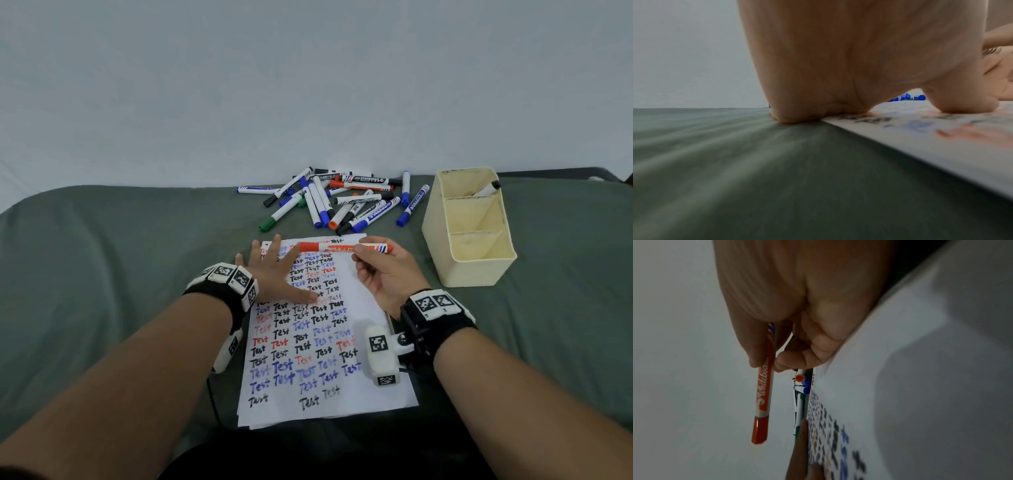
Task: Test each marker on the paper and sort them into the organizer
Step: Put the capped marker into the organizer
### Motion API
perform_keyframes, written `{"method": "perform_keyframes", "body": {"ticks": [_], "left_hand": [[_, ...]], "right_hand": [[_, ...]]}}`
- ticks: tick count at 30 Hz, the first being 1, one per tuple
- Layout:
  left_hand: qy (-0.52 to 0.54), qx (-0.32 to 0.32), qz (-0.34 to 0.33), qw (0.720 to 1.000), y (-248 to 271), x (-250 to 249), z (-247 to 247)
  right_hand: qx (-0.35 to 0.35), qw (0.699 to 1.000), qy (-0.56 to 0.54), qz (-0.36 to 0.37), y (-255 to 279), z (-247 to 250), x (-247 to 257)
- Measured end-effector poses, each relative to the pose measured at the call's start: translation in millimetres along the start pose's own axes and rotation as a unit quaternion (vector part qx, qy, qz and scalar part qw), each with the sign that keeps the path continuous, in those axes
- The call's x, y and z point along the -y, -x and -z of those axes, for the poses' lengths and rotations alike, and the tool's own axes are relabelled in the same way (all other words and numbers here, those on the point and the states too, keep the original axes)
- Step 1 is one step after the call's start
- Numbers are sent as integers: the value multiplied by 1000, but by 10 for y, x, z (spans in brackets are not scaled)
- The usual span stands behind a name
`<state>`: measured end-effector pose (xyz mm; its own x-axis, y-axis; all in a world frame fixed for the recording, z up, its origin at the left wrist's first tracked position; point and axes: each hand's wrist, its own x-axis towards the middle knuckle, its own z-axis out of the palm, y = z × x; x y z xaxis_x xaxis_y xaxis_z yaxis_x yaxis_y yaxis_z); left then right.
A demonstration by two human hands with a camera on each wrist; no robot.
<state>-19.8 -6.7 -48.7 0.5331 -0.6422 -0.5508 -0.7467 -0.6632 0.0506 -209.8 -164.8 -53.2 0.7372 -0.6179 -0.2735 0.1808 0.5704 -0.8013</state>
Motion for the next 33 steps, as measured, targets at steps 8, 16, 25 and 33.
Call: {"method": "perform_keyframes", "body": {"ticks": [8, 16, 25, 33], "left_hand": [[10, -2, -2, 1000, -43, 11, -19], [8, 0, -2, 1000, -22, -17, -3], [10, -16, 11, 1000, -48, -39, -34], [8, -24, 16, 1000, -67, -31, -58]], "right_hand": [[11, 977, 153, 146, -62, -293, 647], [-164, 805, 428, 377, -210, -227, 1854], [-191, 695, 600, 347, -181, 286, 2017], [-205, 604, 734, 233, -234, 420, 1782]]}}
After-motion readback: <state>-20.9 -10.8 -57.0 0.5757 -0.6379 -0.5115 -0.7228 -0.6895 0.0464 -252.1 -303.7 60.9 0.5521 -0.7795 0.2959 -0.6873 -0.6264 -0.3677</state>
